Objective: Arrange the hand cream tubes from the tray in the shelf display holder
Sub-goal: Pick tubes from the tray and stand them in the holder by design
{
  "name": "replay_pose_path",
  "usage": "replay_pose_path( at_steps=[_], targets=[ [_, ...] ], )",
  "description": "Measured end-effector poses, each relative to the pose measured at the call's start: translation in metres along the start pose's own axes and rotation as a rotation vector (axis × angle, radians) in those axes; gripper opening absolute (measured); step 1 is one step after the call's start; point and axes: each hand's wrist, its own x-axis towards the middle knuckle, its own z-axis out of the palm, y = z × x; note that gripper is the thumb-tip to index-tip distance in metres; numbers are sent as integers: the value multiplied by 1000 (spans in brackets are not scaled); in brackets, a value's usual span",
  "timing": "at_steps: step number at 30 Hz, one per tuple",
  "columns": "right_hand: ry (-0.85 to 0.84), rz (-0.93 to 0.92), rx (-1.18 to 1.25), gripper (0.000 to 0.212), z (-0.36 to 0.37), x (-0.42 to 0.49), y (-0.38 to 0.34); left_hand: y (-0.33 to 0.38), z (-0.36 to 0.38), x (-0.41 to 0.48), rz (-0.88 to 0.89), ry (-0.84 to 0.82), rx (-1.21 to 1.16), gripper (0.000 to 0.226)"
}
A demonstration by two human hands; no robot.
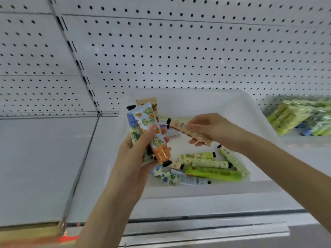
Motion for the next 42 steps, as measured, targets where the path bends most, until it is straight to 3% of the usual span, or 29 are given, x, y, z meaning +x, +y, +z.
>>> replay_pose_path(
  at_steps=[4, 10, 15, 19, 24, 28, 33, 42],
  targets=[
    [5, -29, 93, 19, -63, -76, 18, -31, 61, -22, -31, -51, 5, 46],
    [149, -94, 160, 23, -171, -180, 82, -113, 172, -71, -25, -159, -36, 38],
    [370, -103, 133, 15, -253, -254, 154, -203, 275, -110, -170, -101, -115, 45],
    [436, -123, 239, 10, -305, -289, 186, -242, 333, -127, -211, -84, -88, 42],
    [454, -196, 257, 19, -347, -287, 207, -267, 367, -126, -147, -91, -37, 39],
    [565, -208, -54, 5, -368, -262, 229, -284, 378, -102, -145, -117, 3, 39],
    [569, -162, -394, 21, -406, -231, 254, -313, 397, -41, -182, -194, 34, 39],
    [678, -184, -390, 39, -480, -186, 268, -366, 443, 35, -199, -263, 59, 39]
  ],
)
